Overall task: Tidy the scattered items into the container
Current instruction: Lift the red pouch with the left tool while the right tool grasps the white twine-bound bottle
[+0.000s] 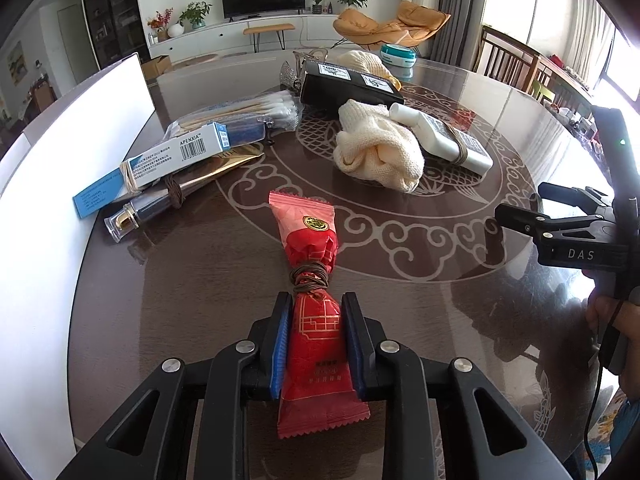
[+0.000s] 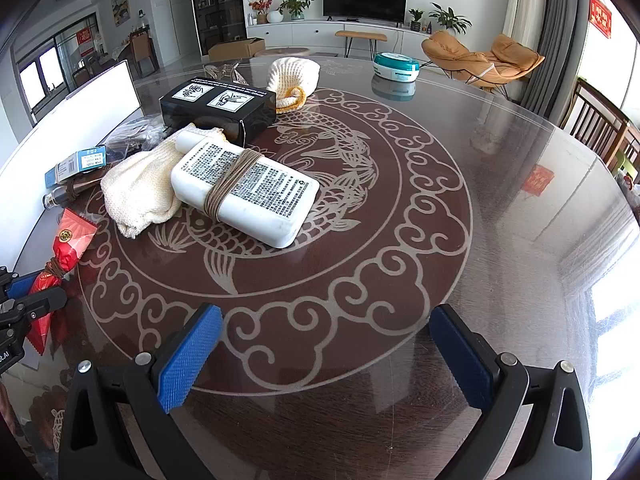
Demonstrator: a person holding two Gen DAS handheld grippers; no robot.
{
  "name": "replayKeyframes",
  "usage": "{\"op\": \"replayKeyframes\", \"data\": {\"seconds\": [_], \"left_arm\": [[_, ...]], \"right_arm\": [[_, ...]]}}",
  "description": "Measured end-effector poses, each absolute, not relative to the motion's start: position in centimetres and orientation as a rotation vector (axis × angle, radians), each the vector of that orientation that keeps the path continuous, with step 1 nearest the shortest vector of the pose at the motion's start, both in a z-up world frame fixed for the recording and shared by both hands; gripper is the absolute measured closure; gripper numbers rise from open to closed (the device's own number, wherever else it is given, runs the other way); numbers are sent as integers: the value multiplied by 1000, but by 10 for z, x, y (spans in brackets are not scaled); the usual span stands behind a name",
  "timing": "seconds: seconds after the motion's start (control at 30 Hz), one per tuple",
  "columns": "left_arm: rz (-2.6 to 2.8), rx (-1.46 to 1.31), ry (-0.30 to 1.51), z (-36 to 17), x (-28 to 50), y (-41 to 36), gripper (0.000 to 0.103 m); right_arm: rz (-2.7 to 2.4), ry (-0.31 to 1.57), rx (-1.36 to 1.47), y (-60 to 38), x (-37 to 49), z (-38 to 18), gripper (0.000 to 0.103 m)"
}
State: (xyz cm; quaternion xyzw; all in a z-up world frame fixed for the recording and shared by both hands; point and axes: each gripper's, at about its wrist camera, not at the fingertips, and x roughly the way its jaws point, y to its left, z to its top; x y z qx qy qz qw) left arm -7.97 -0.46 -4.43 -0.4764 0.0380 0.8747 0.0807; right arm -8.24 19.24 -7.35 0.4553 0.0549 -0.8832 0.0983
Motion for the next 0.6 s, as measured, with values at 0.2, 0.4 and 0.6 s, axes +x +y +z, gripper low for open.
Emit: {"op": "replayKeyframes", "data": {"seconds": [0.2,0.4,0.6], "left_arm": [[2631,-1428,115,-45,-73,-14,78],[2653,-1435,100,-45,-72,-29,78],[2658,-1424,111,-46,-72,-31,78]], "right_arm": [[-2613,162,1347,192,-82,-74,0],[-2613,162,1347,192,-82,-73,0],[-2613,162,1347,192,-82,-73,0]]}}
